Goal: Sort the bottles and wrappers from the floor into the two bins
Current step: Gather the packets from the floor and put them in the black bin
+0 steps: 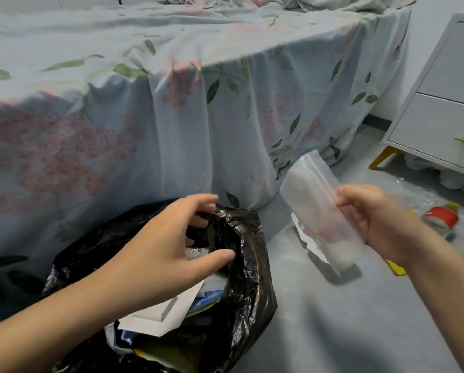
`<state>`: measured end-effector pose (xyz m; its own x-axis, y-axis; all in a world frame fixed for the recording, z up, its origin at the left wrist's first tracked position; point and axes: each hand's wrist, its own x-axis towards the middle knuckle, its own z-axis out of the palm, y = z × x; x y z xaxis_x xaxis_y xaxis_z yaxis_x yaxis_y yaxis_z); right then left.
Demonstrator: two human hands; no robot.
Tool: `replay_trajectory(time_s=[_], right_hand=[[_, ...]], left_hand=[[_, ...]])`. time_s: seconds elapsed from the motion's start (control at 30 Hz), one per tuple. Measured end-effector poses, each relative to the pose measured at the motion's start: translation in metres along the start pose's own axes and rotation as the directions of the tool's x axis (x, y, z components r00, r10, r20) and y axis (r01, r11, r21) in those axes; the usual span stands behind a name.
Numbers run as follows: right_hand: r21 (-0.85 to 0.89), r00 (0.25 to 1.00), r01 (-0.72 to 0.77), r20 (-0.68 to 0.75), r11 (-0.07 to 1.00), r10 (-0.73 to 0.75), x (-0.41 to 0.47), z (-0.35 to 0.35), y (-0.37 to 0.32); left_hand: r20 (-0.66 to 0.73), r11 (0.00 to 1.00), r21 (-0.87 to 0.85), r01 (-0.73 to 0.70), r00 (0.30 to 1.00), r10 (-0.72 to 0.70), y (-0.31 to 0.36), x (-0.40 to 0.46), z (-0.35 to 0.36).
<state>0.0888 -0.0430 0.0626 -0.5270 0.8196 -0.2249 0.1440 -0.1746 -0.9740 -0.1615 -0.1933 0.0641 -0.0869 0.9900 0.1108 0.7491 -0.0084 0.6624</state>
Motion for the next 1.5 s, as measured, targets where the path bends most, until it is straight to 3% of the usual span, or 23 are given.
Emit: replay_trajectory(time_s=[0.1, 0.17, 0.23, 0.3, 0.4, 0.53, 0.6, 0.7, 0.8, 0.87, 0.93, 1.0, 1.1, 1.17, 1.23, 1.33, 1.5], right_hand=[[0.198, 0.954, -0.045, 0.299, 0.979, -0.017, -0.018, 0.017, -0.026], [0.328, 0.915, -0.094, 0.401, 0.94, -0.049, -0.019, 0.027, -0.032], [0.402, 0.889, -0.126, 0.451, 0.907, -0.076, -0.021, 0.039, -0.035], [0.441, 0.888, -0.157, 0.455, 0.883, -0.069, -0.021, 0.048, -0.032], [0.266, 0.848, -0.136, 0.529, 0.954, -0.026, -0.021, 0.061, -0.02], [0.069, 0.801, -0.105, 0.596, 0.992, 0.044, -0.025, 0.071, -0.002], [0.032, 0.87, -0.025, 0.494, 0.999, 0.006, -0.017, 0.064, 0.006], [-0.071, 0.99, 0.054, 0.132, 0.996, -0.044, 0.013, 0.045, 0.03], [-0.308, 0.988, 0.048, -0.126, 0.95, -0.091, 0.055, 0.019, 0.089], [-0.588, 0.97, -0.003, -0.199, 0.809, -0.141, 0.08, -0.003, 0.137], [-0.8, 0.968, -0.126, -0.229, 0.586, -0.105, 0.092, -0.02, 0.17], [-0.895, 0.955, -0.256, -0.292, 0.365, -0.046, 0.095, -0.033, 0.187], [-0.931, 0.936, -0.345, -0.351, 0.122, -0.031, 0.095, -0.046, 0.196], [-0.933, 0.932, -0.359, -0.359, 0.018, -0.058, 0.095, -0.053, 0.198], [-0.934, 0.929, -0.357, -0.356, 0.005, -0.102, 0.096, -0.058, 0.197], [-0.951, 0.923, -0.291, -0.307, 0.104, -0.232, 0.087, -0.055, 0.188], [-0.991, 0.903, -0.055, -0.1, 0.118, -0.417, 0.056, -0.031, 0.155]], left_hand=[[0.051, 0.958, -0.286, -0.002, 0.999, 0.017, 0.007, 0.006, 0.002], [0.1, 0.914, -0.403, -0.047, 0.99, 0.095, 0.012, 0.008, 0.002], [0.091, 0.901, -0.418, -0.116, 0.981, 0.169, 0.018, 0.005, -0.001], [-0.029, 0.916, -0.344, -0.208, 0.977, 0.211, 0.021, 0.001, -0.004], [-0.172, 0.909, -0.255, -0.33, 0.94, 0.294, 0.027, -0.002, -0.013], [-0.057, 0.827, -0.52, -0.213, 0.975, 0.216, 0.037, -0.001, -0.021], [-0.057, 0.846, -0.519, -0.121, 0.993, 0.107, 0.034, 0.0, -0.02], [-0.029, 0.852, -0.511, 0.116, 0.988, -0.152, 0.014, 0.004, -0.016], [0.072, 0.825, -0.345, 0.448, 0.889, -0.452, -0.012, 0.008, -0.009], [0.087, 0.813, -0.097, 0.574, 0.818, -0.568, -0.023, 0.007, -0.006], [0.023, 0.813, 0.234, 0.533, 0.833, -0.553, -0.031, 0.005, -0.006], [-0.037, 0.74, 0.533, 0.41, 0.885, -0.463, -0.034, 0.002, -0.005], [-0.092, 0.641, 0.704, 0.306, 0.934, -0.344, -0.031, 0.002, -0.004], [-0.111, 0.66, 0.71, 0.248, 0.964, -0.243, -0.029, 0.004, -0.002], [-0.141, 0.736, 0.646, 0.202, 0.979, -0.145, -0.024, 0.005, -0.001], [-0.164, 0.817, 0.557, 0.148, 0.984, -0.067, -0.016, 0.004, 0.002], [-0.106, 0.929, 0.358, 0.099, 0.992, -0.065, -0.012, 0.005, 0.007]])
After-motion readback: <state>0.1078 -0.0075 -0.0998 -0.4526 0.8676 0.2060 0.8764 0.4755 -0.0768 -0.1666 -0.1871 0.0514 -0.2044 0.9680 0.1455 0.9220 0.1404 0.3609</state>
